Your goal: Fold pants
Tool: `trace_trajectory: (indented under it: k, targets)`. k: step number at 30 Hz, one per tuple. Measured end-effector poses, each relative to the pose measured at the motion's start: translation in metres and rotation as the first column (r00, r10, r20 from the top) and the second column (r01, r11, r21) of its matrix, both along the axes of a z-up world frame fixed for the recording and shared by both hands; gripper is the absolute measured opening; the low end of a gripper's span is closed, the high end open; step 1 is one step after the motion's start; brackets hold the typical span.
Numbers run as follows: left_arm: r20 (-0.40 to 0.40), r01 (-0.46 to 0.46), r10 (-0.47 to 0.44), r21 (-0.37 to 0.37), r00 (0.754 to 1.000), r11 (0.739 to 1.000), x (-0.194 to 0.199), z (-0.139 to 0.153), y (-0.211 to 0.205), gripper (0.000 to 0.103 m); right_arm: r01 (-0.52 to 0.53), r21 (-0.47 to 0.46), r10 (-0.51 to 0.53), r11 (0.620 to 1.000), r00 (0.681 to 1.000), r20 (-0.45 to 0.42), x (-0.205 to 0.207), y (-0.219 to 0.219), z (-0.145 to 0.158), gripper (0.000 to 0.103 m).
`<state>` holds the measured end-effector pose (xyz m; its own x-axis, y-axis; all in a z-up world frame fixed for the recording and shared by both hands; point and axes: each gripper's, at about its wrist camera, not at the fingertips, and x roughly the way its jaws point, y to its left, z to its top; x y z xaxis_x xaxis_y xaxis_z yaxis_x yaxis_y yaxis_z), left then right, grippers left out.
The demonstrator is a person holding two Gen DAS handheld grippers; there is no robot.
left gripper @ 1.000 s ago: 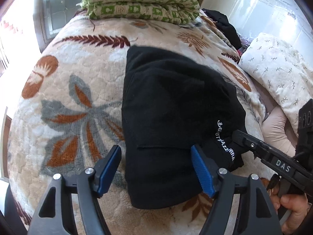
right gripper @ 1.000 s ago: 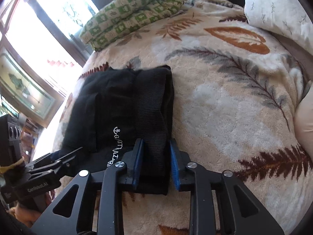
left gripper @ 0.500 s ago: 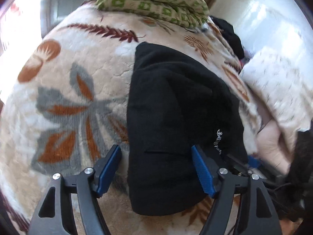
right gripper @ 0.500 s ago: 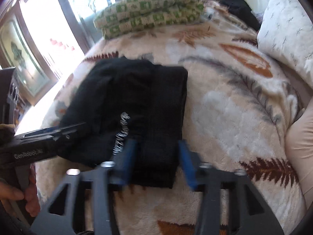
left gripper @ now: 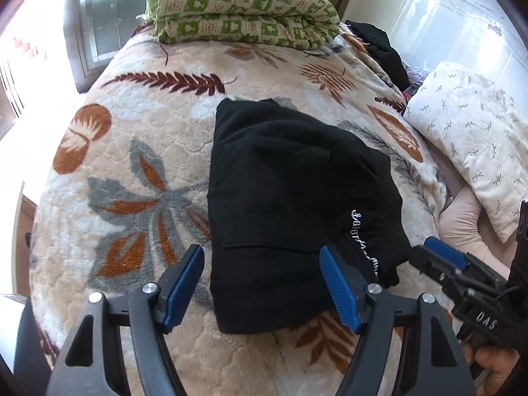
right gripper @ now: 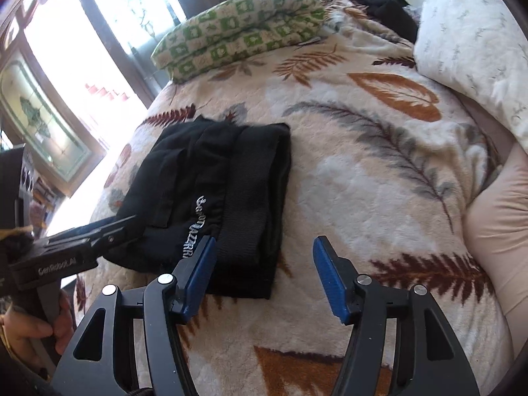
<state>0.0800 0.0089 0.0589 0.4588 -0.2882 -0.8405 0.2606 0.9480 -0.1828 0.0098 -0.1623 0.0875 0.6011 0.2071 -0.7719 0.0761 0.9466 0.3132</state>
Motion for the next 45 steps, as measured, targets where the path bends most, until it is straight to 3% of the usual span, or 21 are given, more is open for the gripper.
trace_trajectory:
  k: [7, 13, 19, 21, 27, 38, 45]
  targets:
    - [0.040, 0.030, -0.033, 0.076, 0.999, 0.997, -0.006, 0.011, -0.007, 0.079, -0.029, 0.047, 0.027, 0.998, 0.999, 0.043, 0.001, 0.000, 0.004, 0.077]
    - [0.061, 0.034, -0.040, 0.105, 0.997, 0.994, -0.002, 0.010, -0.007, 0.082, -0.054, 0.067, 0.053, 0.996, 0.998, 0.018, 0.004, 0.000, -0.014, 0.079]
    - [0.071, 0.042, -0.051, 0.120, 0.996, 0.992, 0.012, 0.007, -0.005, 0.085, -0.024, 0.167, 0.025, 0.986, 1.000, -0.004, 0.014, -0.015, -0.033, 0.080]
    - [0.059, 0.041, -0.048, 0.107, 0.997, 0.993, 0.019, 0.003, -0.002, 0.085, -0.023, 0.216, 0.022, 0.976, 1.000, 0.008, 0.018, -0.020, -0.037, 0.081]
    - [0.028, -0.005, 0.005, 0.010, 1.000, 1.000, 0.033, 0.001, 0.017, 0.086, -0.024, 0.253, 0.020, 0.967, 1.000, 0.017, 0.026, -0.024, -0.037, 0.082]
    - [-0.037, -0.032, 0.028, -0.097, 0.999, 0.995, 0.046, -0.006, 0.030, 0.091, -0.013, 0.323, 0.017, 0.946, 1.000, -0.009, 0.025, -0.026, -0.039, 0.083]
    - [-0.083, -0.014, 0.006, -0.098, 0.997, 0.995, 0.055, -0.020, 0.021, 0.091, -0.052, 0.411, 0.059, 0.910, 0.998, -0.005, 0.045, -0.027, -0.049, 0.083]
